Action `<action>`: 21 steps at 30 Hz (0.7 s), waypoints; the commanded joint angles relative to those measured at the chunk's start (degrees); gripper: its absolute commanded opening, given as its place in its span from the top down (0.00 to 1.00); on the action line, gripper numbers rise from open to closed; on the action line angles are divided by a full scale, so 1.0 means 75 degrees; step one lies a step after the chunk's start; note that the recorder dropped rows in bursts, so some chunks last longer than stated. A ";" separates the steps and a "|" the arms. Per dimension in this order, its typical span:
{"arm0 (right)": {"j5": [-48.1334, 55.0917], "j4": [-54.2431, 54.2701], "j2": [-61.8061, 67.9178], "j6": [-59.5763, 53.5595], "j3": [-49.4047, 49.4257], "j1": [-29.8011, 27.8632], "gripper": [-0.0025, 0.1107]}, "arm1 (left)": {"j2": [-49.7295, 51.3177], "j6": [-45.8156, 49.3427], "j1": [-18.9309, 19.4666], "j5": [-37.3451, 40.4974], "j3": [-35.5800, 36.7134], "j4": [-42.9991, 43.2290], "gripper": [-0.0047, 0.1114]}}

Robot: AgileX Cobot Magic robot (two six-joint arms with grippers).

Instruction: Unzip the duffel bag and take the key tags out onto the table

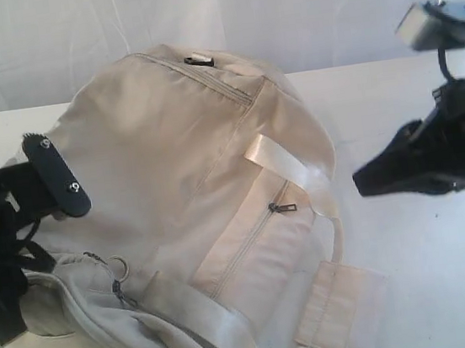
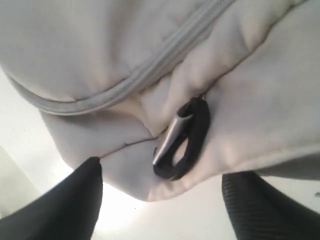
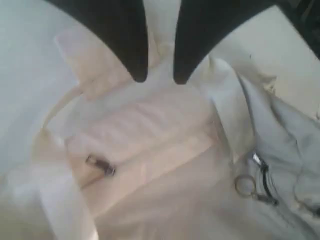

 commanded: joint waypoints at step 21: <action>-0.0695 -0.0052 0.6459 -0.0473 -0.6851 0.0223 0.29 | -0.4391 -0.2724 0.0024 -0.1045 0.1469 -0.2477 0.35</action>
